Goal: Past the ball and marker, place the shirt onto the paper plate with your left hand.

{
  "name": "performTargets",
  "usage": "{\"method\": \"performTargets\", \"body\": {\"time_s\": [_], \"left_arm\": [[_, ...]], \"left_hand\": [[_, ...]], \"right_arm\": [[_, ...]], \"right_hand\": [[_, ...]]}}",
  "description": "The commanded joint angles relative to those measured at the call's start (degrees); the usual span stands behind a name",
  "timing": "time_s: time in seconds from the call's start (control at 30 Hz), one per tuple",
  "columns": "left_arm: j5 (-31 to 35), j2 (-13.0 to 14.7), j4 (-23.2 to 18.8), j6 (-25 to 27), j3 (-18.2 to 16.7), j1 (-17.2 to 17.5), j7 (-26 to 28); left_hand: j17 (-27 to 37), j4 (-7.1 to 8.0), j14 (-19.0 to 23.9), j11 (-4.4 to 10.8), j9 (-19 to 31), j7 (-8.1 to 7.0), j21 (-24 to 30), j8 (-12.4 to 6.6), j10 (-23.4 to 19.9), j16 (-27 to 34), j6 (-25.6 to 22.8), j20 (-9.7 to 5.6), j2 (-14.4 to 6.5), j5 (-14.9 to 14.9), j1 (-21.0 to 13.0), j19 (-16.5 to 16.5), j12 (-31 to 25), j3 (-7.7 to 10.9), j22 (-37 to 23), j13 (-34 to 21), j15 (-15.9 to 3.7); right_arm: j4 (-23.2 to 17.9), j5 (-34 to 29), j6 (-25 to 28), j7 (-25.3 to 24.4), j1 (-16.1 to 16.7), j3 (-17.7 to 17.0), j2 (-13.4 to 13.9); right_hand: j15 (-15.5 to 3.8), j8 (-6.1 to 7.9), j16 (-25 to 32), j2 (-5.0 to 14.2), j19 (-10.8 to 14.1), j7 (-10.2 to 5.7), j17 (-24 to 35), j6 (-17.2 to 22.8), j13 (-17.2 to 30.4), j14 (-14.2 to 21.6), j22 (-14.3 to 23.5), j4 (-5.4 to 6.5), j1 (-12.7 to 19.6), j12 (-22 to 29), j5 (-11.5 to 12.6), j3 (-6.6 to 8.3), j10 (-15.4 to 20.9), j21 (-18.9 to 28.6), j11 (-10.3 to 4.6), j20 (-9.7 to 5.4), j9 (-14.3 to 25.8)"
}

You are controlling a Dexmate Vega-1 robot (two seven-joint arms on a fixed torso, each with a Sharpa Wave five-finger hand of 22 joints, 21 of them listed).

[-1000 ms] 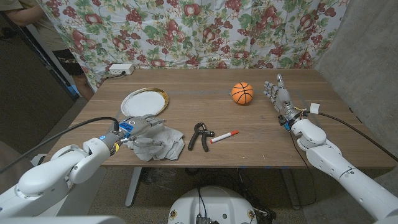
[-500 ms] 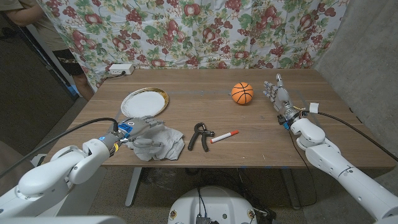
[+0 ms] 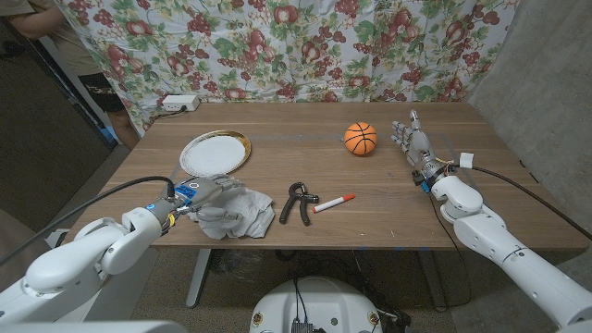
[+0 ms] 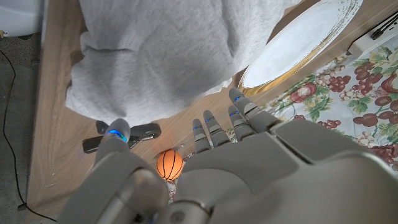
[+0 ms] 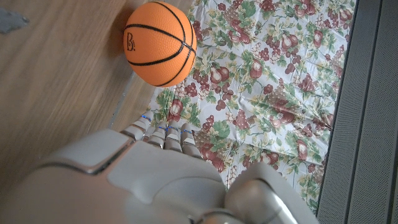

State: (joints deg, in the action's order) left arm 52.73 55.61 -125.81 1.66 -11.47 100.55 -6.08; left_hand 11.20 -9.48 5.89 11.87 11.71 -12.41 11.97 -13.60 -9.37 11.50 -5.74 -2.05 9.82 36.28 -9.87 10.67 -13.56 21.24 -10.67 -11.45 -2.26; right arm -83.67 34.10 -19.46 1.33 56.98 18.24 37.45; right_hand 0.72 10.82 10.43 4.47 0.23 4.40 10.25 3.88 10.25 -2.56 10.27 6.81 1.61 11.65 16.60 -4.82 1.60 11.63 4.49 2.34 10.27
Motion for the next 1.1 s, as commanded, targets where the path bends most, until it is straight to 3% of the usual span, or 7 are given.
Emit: {"method": "performTargets", "body": {"time_s": [0.03,0.6,1.1], "left_arm": [[-0.7,0.0,0.4,-0.2,0.9,-0.3,0.3],[0.1,1.0,1.2,1.6,1.2,0.2,-0.2],[-0.5,1.8,1.4,2.3,2.1,0.1,-0.6]], "left_hand": [[0.0,-0.01,0.4,0.24,0.2,-0.11,0.2,-0.42,-0.3,0.0,-0.6,-5.14,0.0,0.3,-0.7,0.7,-0.4,-0.29,0.1,-0.1,-9.95],[-0.1,-0.13,0.8,0.17,0.1,-0.10,0.2,-0.79,-0.6,-0.1,-1.8,-4.93,0.0,0.5,-1.5,0.9,-0.4,-0.40,0.1,-0.1,-9.94],[-0.1,-0.13,1.7,-0.28,0.2,-0.06,0.1,-2.17,-1.7,-0.2,-6.1,-4.62,0.0,0.5,-3.3,1.3,-0.6,-0.83,0.1,-0.1,-9.92]], "right_arm": [[0.0,-0.3,0.1,0.1,-0.5,0.4,-0.2],[-0.7,-0.1,0.2,0.0,0.0,-0.2,0.5],[-0.5,-0.2,0.1,0.4,-0.3,0.1,0.4]], "right_hand": [[-0.15,0.24,0.2,0.61,-0.1,-0.04,0.1,0.6,0.3,-0.2,0.1,-0.05,0.3,0.3,0.6,-0.23,0.0,-0.3,-0.08,-0.06,0.3],[-0.10,0.21,0.2,0.79,-0.1,-0.02,0.1,0.6,0.3,-0.2,0.1,-0.05,0.3,0.3,0.6,-0.16,0.0,-0.3,-0.06,-0.08,0.3],[-0.11,0.20,0.2,0.86,-0.1,-0.10,0.1,0.7,0.3,-0.2,0.1,-0.05,0.4,0.3,0.6,-0.13,0.0,-0.3,-0.05,-0.05,0.3]]}}
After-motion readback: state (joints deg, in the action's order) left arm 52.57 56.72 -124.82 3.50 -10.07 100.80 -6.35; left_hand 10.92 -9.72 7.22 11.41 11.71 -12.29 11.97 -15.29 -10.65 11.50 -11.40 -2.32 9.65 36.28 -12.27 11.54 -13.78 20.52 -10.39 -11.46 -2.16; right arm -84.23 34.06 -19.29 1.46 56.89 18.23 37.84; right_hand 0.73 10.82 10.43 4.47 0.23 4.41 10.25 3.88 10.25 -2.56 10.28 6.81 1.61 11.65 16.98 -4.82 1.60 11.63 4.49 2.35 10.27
